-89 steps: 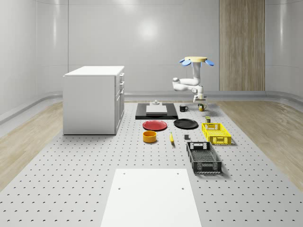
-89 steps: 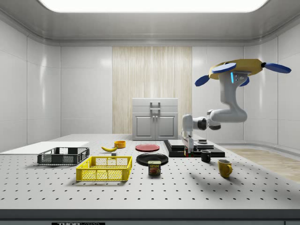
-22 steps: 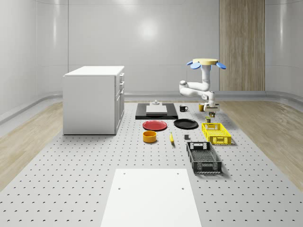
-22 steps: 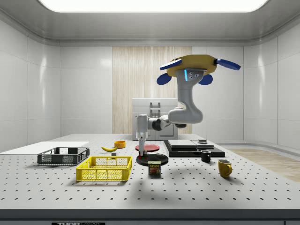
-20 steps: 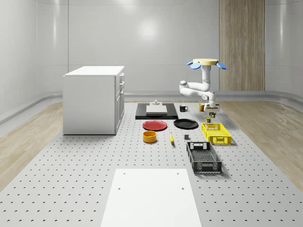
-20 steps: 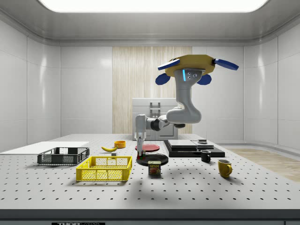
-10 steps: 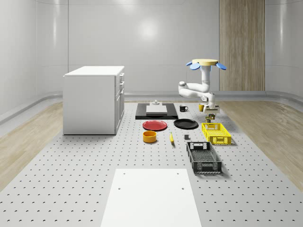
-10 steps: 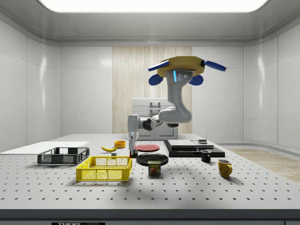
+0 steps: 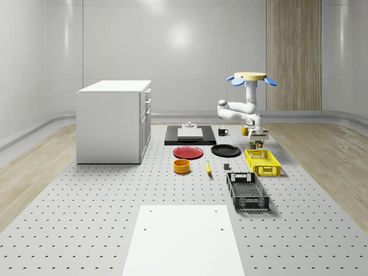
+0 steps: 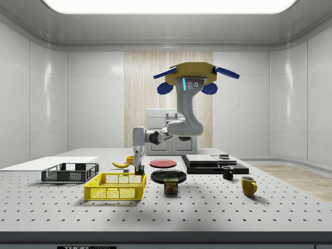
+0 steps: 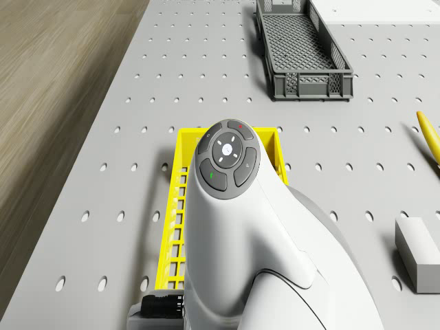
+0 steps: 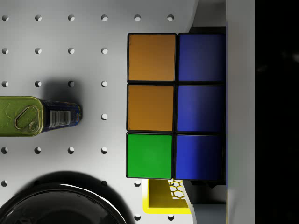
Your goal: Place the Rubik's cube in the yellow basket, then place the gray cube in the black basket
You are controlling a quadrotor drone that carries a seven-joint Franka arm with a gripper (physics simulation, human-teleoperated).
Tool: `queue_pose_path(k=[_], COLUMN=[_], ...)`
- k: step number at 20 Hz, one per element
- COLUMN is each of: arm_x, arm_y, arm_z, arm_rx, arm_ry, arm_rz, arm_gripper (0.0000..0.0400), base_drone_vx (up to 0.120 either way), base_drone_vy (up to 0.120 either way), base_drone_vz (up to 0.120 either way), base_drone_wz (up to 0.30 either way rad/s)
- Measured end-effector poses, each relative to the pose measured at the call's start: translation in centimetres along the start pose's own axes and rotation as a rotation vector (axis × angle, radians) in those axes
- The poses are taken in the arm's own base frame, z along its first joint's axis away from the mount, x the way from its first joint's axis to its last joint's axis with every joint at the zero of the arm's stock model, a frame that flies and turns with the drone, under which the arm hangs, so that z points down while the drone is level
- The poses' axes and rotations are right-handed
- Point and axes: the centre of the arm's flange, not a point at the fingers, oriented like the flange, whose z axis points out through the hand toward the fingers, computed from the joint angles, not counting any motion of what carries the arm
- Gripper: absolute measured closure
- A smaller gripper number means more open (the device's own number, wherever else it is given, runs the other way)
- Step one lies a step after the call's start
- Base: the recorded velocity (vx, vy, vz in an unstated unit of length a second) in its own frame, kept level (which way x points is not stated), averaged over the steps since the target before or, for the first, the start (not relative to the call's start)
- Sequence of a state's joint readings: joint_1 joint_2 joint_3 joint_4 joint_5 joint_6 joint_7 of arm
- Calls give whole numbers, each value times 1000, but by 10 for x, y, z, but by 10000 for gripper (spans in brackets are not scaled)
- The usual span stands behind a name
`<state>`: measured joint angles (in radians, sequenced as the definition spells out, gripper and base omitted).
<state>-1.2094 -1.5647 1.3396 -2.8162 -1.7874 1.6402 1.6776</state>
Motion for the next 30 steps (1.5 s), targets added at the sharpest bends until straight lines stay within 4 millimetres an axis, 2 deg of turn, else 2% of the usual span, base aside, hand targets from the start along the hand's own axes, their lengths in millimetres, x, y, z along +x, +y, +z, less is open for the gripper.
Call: queue_pose_path(k=[3, 9, 13, 18, 22, 30], arm_x=[0, 0, 0, 0, 0, 0], arm_y=[0, 0, 0, 0, 0, 0], arm_z=[0, 0, 0, 0, 5, 34], arm_rx=[0, 0, 0, 0, 0, 0], arm_ry=[0, 0, 0, 0, 0, -1], arm_rz=[0, 0, 0, 0, 0, 0], arm_gripper=[77, 77, 77, 77, 78, 78], base_drone_vx=[120, 120, 120, 104, 0, 0], base_drone_vy=[0, 0, -100, 0, 0, 0], base_drone_vz=[0, -120, 0, -48, -50, 0], base_drone_wz=[0, 0, 0, 0, 0, 0])
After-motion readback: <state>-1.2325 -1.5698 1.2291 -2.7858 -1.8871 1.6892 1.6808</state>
